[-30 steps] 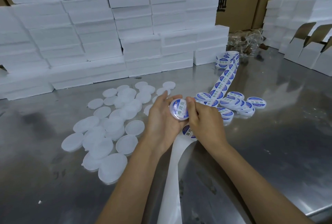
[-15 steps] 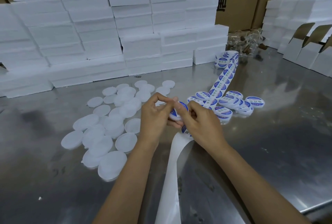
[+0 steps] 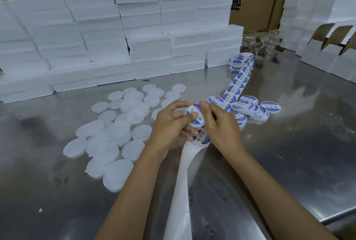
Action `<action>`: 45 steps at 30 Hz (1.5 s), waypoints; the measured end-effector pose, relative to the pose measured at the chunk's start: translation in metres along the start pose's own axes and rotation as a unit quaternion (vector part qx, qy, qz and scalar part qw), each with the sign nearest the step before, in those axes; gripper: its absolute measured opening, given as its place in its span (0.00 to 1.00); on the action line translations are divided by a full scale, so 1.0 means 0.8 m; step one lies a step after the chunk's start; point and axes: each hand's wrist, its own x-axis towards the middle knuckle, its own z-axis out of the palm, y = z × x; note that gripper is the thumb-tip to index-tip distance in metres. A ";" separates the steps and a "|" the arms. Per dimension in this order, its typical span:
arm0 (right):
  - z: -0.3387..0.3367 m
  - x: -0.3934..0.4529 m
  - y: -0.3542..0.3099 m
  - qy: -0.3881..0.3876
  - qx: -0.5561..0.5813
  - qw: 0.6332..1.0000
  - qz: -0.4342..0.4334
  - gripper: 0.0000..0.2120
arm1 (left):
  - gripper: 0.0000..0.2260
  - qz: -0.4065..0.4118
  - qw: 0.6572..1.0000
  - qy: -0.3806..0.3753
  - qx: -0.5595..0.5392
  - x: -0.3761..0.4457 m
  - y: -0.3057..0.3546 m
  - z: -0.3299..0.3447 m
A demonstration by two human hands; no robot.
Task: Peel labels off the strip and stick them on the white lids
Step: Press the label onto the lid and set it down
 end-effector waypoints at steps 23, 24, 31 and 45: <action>-0.016 0.011 0.012 0.065 0.019 0.986 0.151 0.22 | 0.18 -0.009 1.000 0.012 -0.010 0.005 -0.013 0.004; -0.021 0.014 0.018 0.086 0.033 0.980 0.178 0.22 | 0.17 -0.014 0.999 0.028 -0.005 0.005 -0.013 0.002; -0.045 0.025 0.044 0.128 0.203 0.909 0.342 0.18 | 0.09 -0.049 0.995 0.080 0.037 0.011 -0.024 -0.005; 0.038 0.060 -0.011 -0.138 -0.112 0.984 -0.035 0.15 | 0.12 -0.030 0.961 0.277 -0.005 0.031 -0.042 -0.029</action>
